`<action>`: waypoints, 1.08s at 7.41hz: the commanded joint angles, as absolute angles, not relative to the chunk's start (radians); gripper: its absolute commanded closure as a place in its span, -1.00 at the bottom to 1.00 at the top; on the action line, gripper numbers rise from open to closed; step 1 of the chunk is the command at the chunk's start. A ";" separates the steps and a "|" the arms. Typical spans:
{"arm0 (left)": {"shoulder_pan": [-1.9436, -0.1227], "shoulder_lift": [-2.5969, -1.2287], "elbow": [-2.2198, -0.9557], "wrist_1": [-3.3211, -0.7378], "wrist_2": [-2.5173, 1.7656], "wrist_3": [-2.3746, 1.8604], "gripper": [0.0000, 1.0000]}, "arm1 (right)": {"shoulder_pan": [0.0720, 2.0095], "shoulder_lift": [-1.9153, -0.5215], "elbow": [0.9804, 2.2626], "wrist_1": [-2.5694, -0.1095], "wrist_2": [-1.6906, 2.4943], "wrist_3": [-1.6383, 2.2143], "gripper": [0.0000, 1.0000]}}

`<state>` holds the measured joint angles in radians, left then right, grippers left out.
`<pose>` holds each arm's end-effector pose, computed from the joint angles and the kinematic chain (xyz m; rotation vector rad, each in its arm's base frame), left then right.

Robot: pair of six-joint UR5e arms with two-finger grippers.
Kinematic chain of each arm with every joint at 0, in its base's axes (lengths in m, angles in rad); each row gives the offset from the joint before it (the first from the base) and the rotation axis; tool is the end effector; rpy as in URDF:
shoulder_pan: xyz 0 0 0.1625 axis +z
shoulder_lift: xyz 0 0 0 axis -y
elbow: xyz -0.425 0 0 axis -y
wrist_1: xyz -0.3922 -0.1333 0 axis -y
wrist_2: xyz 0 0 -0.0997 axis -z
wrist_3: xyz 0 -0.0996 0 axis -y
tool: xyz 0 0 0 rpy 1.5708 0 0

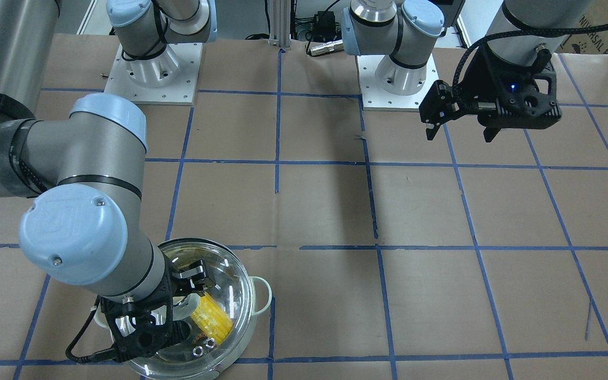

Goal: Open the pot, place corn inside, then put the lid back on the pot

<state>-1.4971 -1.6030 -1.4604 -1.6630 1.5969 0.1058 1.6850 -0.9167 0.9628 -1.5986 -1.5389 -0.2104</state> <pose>-0.0933 -0.5112 0.5170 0.0503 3.1163 0.0254 0.2209 -0.7278 0.3803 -0.5019 3.0680 0.0260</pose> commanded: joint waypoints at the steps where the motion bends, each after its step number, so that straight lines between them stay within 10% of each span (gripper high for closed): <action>1: -1.497 -1.603 -1.460 -1.663 1.597 0.106 -1.00 | 1.733 -0.911 0.902 -1.598 -1.537 -0.204 -0.78; 8: -1.497 -1.603 -1.462 -1.663 1.595 0.106 -1.00 | 1.735 -0.873 0.917 -1.603 -1.499 -0.213 -0.76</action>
